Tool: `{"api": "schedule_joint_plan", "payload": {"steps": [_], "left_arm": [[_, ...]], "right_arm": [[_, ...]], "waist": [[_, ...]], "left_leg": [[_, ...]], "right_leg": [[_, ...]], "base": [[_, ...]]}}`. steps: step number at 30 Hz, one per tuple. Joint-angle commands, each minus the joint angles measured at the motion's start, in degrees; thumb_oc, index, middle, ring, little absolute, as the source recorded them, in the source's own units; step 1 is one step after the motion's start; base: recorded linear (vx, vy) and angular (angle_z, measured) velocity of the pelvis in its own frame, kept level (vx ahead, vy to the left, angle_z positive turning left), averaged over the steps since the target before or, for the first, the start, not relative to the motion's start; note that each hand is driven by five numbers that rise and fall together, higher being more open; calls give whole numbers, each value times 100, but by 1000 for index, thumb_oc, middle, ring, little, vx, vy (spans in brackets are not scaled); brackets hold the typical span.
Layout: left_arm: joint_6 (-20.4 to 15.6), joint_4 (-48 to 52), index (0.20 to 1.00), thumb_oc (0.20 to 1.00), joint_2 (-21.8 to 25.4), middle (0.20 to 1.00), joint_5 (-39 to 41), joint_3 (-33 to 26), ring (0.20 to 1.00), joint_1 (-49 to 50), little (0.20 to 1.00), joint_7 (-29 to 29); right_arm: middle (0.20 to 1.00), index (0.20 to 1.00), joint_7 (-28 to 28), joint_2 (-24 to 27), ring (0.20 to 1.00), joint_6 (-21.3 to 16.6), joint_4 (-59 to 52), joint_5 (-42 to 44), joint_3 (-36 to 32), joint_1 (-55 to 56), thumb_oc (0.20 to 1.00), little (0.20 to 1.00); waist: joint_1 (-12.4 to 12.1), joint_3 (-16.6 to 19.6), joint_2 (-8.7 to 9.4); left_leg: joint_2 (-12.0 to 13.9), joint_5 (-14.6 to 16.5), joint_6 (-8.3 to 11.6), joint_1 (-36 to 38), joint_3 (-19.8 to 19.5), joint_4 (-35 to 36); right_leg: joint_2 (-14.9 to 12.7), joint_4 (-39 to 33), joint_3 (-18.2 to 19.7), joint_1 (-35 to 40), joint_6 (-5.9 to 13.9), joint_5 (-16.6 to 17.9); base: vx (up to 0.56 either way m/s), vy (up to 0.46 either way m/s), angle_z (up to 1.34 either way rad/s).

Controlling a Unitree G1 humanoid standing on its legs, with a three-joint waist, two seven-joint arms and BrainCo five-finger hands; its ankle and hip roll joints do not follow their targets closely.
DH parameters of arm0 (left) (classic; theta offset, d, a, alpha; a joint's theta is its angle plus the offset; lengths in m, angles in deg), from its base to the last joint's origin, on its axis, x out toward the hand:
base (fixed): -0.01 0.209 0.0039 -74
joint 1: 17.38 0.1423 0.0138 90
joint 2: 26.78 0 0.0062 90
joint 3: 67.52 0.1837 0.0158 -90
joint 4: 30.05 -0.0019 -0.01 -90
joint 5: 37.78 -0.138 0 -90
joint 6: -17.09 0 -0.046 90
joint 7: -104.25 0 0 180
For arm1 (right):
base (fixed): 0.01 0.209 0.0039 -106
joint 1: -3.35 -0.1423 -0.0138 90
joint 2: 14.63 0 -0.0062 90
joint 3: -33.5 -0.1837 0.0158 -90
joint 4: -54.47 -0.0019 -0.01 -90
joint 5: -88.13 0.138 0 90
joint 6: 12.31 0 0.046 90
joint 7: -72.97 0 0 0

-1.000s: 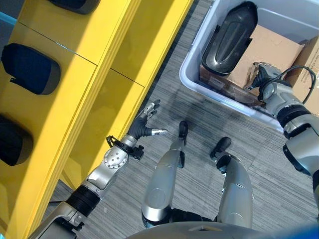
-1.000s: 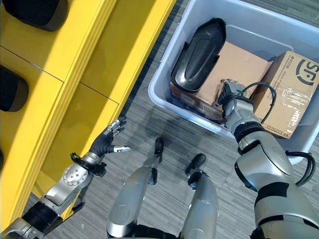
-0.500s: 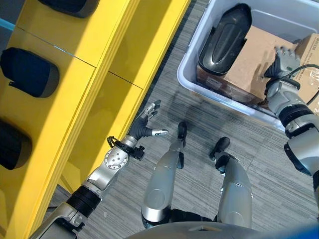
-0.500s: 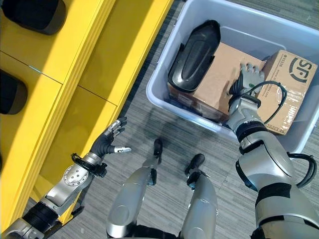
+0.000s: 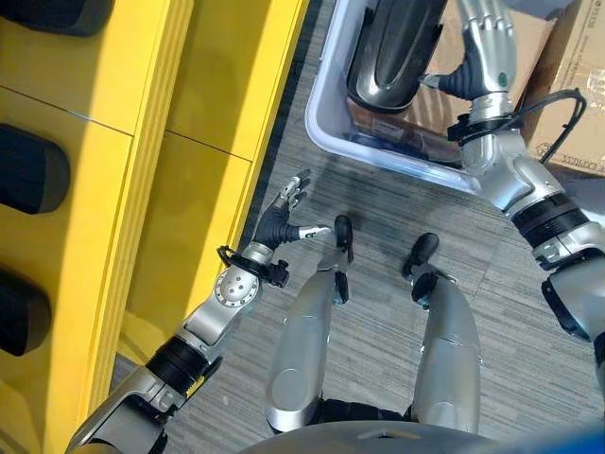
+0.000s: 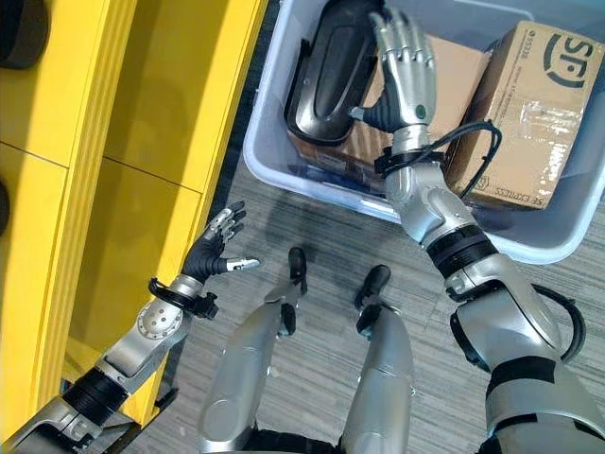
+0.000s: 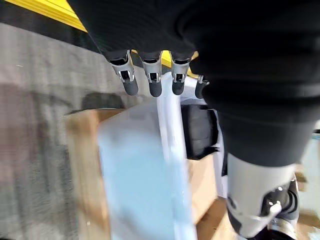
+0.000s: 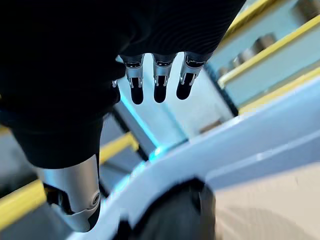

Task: Move parts from the plastic box to the shelf.

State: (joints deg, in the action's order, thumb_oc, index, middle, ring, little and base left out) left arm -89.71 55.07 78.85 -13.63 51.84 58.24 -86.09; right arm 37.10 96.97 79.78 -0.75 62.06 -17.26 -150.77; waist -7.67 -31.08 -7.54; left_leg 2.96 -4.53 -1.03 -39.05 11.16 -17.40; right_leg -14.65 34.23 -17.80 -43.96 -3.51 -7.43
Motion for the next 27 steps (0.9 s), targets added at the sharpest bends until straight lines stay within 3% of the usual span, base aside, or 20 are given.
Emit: {"api": "schedule_joint_plan", "payload": {"steps": [1, 3, 6, 7, 8, 10, 13, 14, 16, 17, 18, 19, 20, 27], "left_arm": [[-365, 339, 1000, 1000, 18, 1000, 49, 22, 1000, 325, 1000, 54], [-392, 371, 1000, 1000, 117, 1000, 63, -24, 1000, 341, 1000, 145], [-371, 518, 1000, 1000, 241, 1000, 42, -103, 1000, 412, 1000, 217], [-372, 547, 1000, 1000, 262, 1000, 51, -125, 1000, 436, 1000, 237], [-351, 601, 1000, 1000, 315, 1000, 63, -174, 1000, 455, 1000, 289], [-370, 649, 1000, 1000, 363, 1000, 47, -252, 1000, 531, 1000, 387], [-397, 741, 1000, 1000, 460, 1000, 14, -429, 1000, 690, 1000, 496], [-425, 872, 1000, 1000, 550, 1000, 28, -581, 1000, 892, 1000, 642], [-372, 996, 1000, 1000, 543, 1000, -10, -696, 1000, 1003, 1000, 773], [-283, 1175, 1000, 1000, 550, 1000, -67, -797, 1000, 1133, 1000, 906], [-259, 1193, 1000, 1000, 545, 1000, -73, -816, 1000, 1143, 1000, 927], [-259, 1193, 1000, 1000, 545, 1000, -73, -816, 1000, 1143, 1000, 927], [-218, 1300, 1000, 1000, 575, 1000, -53, -876, 1000, 1209, 1000, 998], [-245, 1450, 1000, 1000, 620, 1000, -81, -934, 1000, 1253, 1000, 1135]], "right_arm": [[1000, 1000, 380, 343, 1000, 61, 544, -595, 334, -519, 1000, 1000], [1000, 1000, 871, 395, 1000, 143, 905, -1004, 827, -844, 1000, 1000], [1000, 1000, 1045, 476, 1000, 156, 1250, -1268, 1399, -1199, 1000, 1000], [1000, 1000, 1061, 489, 1000, 278, 1301, -1336, 1522, -1270, 1000, 1000], [1000, 1000, 1058, 477, 1000, 635, 1465, -1409, 1708, -1424, 1000, 1000], [1000, 1000, 1146, 455, 1000, 775, 1842, -1463, 1937, -1604, 1000, 1000], [1000, 1000, 2223, 398, 1000, 1318, 2261, -1534, 2366, -1885, 1000, 1000], [1000, 1000, 2928, 370, 1000, 1818, 2559, -687, 2503, -1971, 1000, 1000], [1000, 1000, 3367, 311, 1000, 2050, 2848, -128, 2385, -1868, 1000, 1000], [1000, 1000, 3877, 262, 1000, 2208, 3172, 158, 2142, -1752, 1000, 1000], [1000, 1000, 4247, 219, 1000, 2226, 3380, 139, 2045, -1759, 1000, 1000], [1000, 1000, 4247, 219, 1000, 2226, 3380, 139, 2045, -1759, 1000, 1000], [1000, 1000, 4747, 255, 1000, 2336, 3596, 162, 1873, -1655, 1000, 1000], [1000, 1000, 4648, 386, 1000, 2330, 3931, 288, 1479, -1370, 1000, 1000]], "waist": [[-191, 129, -128], [-313, 129, -137], [-448, 129, -114], [-479, 129, -111], [-536, 129, -98], [-632, 129, -99], [-780, 129, -99], [-878, 129, -109], [-929, 129, -116], [-971, 129, -138], [-988, 129, -158], [-988, 129, -158], [-1002, 129, -180], [-944, 129, -189]], "left_leg": [[223, 887, 237, -120, -403, -668], [212, 920, 210, -302, -475, -814], [216, 965, 177, -501, -547, -980], [220, 977, 168, -557, -564, -1028], [216, 992, 154, -650, -607, -1101], [208, 1005, 146, -778, -681, -1193], [215, 1003, 134, -999, -800, -1310], [205, 990, 136, -1064, -866, -1330], [201, 978, 133, -1075, -895, -1317], [209, 963, 139, -1045, -900, -1290], [216, 952, 143, -1042, -902, -1280], [216, 952, 143, -1042, -902, -1280], [225, 926, 149, -1023, -916, -1276], [272, 833, 187, -699, -809, -1034]], "right_leg": [[-75, -190, 298, 356, 635, -147], [-114, -13, 236, 218, 622, -192], [-172, 178, 151, 81, 596, -242], [-187, 240, 131, 39, 592, -255], [-212, 350, 107, -38, 583, -282], [-239, 465, 59, -119, 565, -317], [-309, 695, -7, -289, 555, -367], [-322, 774, -52, -321, 530, -397], [-327, 794, -87, -313, 517, -407], [-347, 787, -117, -278, 507, -401], [-363, 816, -127, -280, 501, -406], [-363, 816, -127, -280, 501, -406], [-377, 835, -120, -259, 495, -405], [-295, 482, -130, 29, 514, -286]], "base": [[-9, -93, 14], [1, -114, 16], [4, -85, 22], [10, -91, 20], [7, -85, 22], [7, -78, 18], [18, -99, 15], [19, -129, 14], [14, -102, 17], [-1, -79, 16], [-5, -55, 3], [-14, -40, 1], [-12, -39, 3], [-35, -13, -2]]}}
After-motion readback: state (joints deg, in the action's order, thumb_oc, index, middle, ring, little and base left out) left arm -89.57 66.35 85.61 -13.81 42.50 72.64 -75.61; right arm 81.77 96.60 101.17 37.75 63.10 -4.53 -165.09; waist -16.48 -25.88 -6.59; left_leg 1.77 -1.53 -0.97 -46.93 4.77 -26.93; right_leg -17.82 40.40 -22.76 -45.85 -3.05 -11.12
